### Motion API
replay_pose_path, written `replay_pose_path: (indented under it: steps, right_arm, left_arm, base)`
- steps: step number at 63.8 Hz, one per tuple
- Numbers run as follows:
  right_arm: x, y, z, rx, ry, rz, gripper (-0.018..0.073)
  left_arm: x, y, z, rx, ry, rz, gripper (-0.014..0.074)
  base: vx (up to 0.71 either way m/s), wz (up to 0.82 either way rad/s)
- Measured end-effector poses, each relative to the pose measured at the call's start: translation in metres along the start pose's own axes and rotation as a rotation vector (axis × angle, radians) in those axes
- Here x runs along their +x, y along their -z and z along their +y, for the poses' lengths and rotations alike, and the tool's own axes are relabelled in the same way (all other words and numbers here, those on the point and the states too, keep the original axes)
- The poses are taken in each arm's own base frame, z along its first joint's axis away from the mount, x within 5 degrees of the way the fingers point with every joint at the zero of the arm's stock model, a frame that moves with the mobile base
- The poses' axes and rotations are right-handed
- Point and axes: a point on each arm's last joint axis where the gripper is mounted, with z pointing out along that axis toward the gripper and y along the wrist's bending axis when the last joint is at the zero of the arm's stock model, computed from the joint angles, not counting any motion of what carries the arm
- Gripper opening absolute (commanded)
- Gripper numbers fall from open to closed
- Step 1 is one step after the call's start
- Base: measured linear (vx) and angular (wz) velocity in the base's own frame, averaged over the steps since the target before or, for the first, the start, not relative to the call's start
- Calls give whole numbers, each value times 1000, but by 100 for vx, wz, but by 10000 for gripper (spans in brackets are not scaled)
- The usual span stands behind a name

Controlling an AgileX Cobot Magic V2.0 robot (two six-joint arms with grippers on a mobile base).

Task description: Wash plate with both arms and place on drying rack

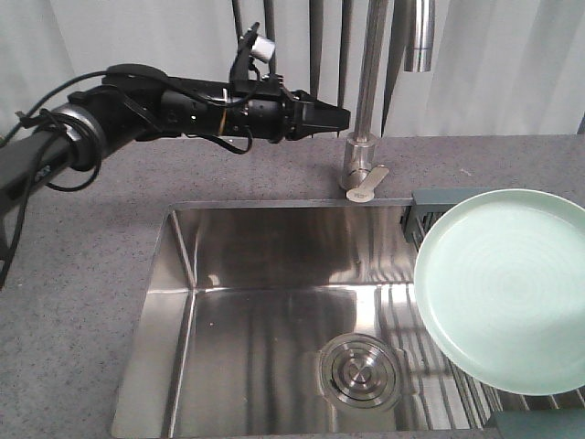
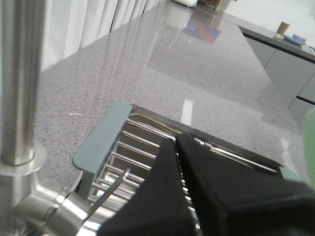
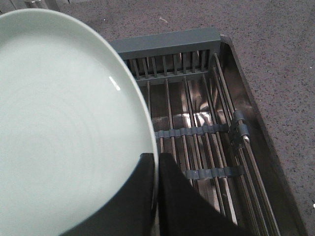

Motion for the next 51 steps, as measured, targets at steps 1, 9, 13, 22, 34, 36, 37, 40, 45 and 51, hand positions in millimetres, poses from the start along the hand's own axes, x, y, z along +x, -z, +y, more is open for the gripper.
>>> replay_pose_path:
  steps: [1, 9, 13, 22, 34, 36, 37, 40, 45, 51]
  right_arm:
    - [0, 0, 0, 0, 0, 0, -1]
    - [0, 0, 0, 0, 0, 0, -1]
    - [0, 0, 0, 0, 0, 0, -1]
    - [0, 0, 0, -1, -1, 1, -1]
    - [0, 0, 0, -2, -1, 2, -1]
    - [0, 0, 0, -2, -1, 3, -1]
    - [0, 0, 0, -2, -1, 3, -1]
    - [0, 0, 0, -2, -1, 3, -1]
    - [0, 0, 0, -2, -1, 3, -1]
    - [0, 0, 0, -2, -1, 4, -1]
  left_arm:
    - [-2, 3, 0, 0, -5, 2, -8]
    - [-15, 33, -5, 8, -53, 23, -8]
    - [-23, 49, -10, 20, -70, 18, -8]
    - [-39, 87, -23, 23, -106, 1, -8]
    - [-44, 141, -31, -50, -86, -37, -8]
    - [-42, 148, -31, -64, -73, -41, -8]
    - [-39, 151, -30, -71, -58, -40, -8]
    - [-33, 164, -31, -96, -30, -46, -8]
    - [-23, 185, -36, -137, 12, -59, -8]
    - [-7, 207, -47, -180, 65, -73, -8]
  base:
    - [0, 0]
    - [0, 0]
    - [0, 0]
    - [0, 0]
    - [0, 0]
    - [0, 0]
    - [0, 0]
    - [0, 0]
    - [0, 0]
    - [0, 0]
